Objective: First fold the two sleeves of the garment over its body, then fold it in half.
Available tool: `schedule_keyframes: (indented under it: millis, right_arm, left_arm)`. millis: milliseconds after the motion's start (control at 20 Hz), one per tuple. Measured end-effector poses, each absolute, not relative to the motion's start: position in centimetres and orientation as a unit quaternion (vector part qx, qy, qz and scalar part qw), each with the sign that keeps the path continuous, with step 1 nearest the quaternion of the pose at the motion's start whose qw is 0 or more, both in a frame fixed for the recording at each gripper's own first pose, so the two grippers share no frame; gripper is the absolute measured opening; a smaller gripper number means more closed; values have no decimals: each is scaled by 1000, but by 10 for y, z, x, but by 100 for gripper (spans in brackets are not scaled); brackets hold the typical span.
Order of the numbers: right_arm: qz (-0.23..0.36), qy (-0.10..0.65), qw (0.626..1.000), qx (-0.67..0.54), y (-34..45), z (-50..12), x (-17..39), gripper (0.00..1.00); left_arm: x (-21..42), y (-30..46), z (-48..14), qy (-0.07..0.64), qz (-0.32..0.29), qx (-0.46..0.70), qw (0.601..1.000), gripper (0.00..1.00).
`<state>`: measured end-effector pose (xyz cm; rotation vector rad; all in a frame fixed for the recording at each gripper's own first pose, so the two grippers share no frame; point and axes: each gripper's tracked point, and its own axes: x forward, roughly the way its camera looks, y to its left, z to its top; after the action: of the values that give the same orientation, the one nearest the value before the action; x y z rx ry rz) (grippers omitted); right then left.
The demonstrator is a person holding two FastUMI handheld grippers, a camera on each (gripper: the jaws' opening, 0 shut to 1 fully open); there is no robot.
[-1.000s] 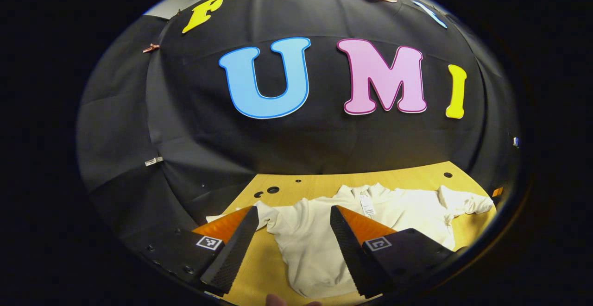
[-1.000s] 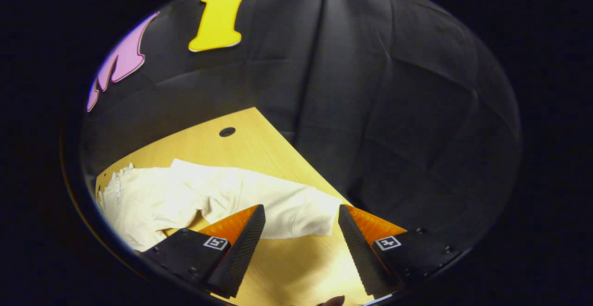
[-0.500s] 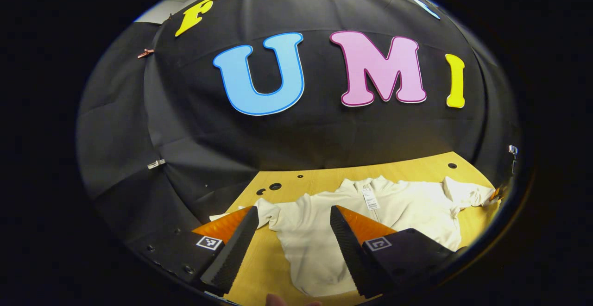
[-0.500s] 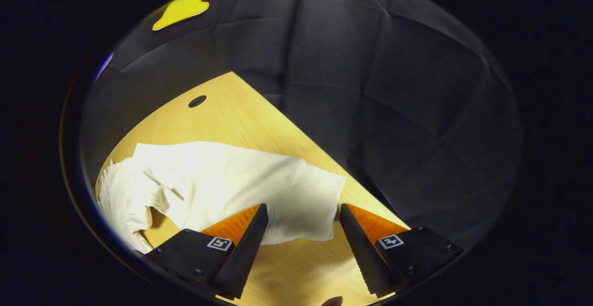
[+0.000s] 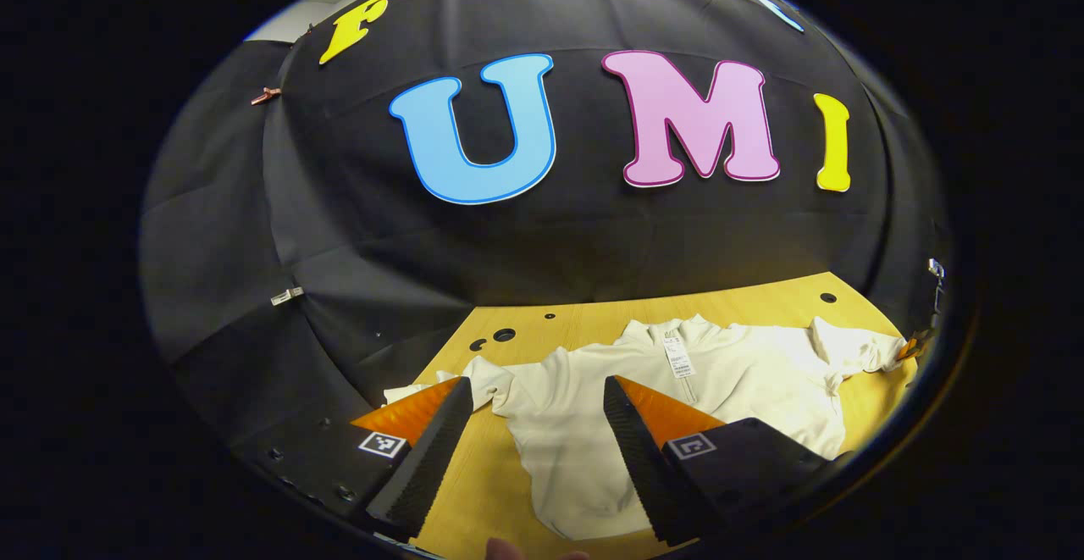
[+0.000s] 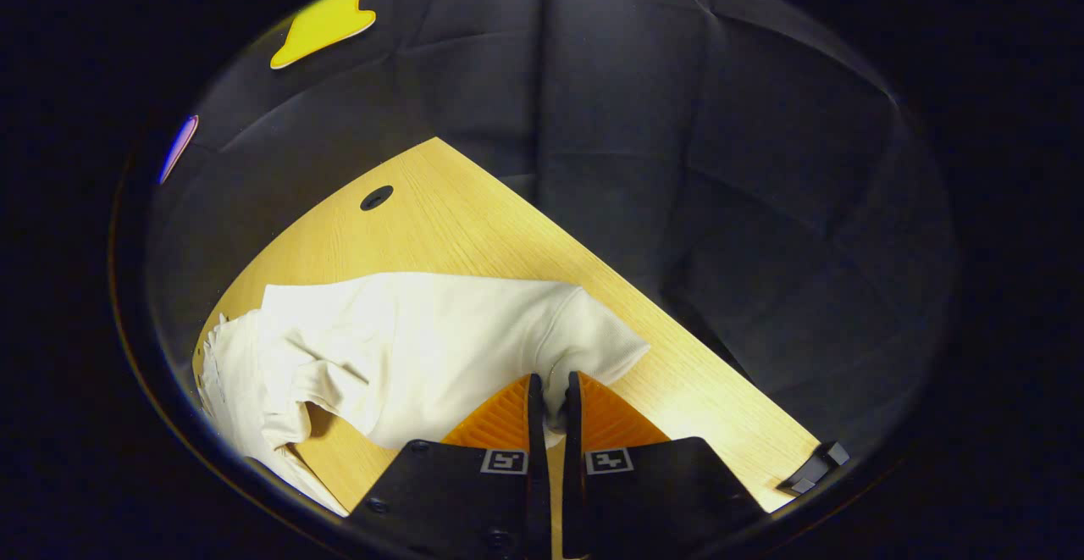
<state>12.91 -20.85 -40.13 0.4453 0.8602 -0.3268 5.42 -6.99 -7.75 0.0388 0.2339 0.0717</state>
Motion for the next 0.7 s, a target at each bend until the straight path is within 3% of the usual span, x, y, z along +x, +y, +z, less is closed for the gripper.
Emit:
schedule_keyframes:
  millis: [350,700]
  right_arm:
    - [-133,360,899,210,-204,-357,137,10]
    - [-32,282,934,216,-129,-264,178,10]
  left_arm:
    - [51,-63,-82,118,39,11,992,96]
    - [52,-50,-81,110,43,-2,993,96]
